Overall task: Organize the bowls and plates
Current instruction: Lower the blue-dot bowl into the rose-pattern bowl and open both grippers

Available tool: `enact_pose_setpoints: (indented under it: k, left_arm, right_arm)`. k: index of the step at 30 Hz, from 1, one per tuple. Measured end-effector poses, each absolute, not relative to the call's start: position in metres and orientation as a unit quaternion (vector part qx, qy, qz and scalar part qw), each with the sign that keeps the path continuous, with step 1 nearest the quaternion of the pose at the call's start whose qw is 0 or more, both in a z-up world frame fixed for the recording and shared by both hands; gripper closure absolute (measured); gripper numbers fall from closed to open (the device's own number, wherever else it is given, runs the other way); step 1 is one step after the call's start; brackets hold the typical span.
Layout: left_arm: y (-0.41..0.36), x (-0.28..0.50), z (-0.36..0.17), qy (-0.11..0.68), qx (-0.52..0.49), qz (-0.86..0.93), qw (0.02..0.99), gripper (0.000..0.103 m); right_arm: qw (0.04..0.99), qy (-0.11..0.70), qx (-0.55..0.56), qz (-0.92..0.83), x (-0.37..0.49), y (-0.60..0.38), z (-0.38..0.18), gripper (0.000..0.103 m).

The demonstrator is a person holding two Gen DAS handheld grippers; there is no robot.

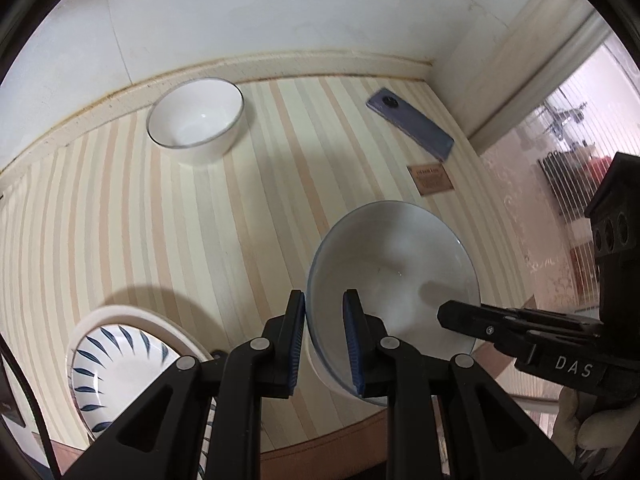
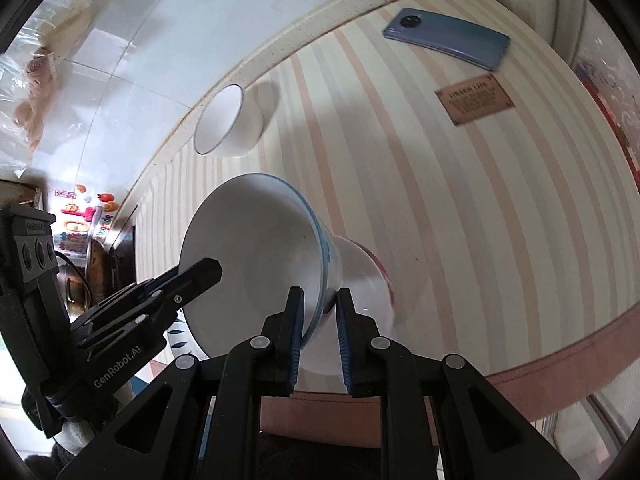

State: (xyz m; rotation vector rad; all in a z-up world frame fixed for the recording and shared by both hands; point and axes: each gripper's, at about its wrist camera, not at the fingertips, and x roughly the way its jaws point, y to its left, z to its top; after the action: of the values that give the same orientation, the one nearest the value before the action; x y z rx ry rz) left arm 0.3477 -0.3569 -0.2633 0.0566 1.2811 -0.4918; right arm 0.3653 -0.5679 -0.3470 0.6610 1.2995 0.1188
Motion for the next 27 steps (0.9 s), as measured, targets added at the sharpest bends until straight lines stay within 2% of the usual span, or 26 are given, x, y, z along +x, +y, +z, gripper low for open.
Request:
enact_pose_setpoints:
  k: [27]
  left_arm:
    - [-0.379,0.334,-0.310,0.627,0.091,-0.228,0.739,0.086]
  right_arm:
    - [0.716,0.630,0.298,0.040,0.353,-0.567,-0.389,0.085]
